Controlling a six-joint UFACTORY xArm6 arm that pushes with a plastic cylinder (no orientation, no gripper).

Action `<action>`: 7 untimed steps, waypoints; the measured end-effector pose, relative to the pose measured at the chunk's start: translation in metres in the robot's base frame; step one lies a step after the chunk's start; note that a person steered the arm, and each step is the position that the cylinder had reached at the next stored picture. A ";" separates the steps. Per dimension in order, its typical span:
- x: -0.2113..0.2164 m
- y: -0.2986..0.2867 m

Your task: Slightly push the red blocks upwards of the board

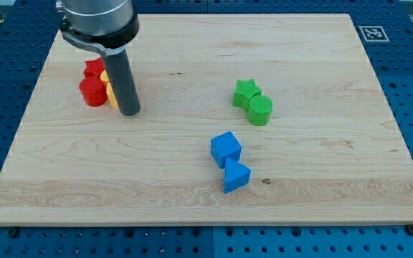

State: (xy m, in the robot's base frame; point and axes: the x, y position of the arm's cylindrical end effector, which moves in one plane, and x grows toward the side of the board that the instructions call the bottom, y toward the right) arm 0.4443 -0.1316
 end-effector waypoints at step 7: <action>0.060 0.017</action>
State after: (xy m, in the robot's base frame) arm 0.5046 -0.1142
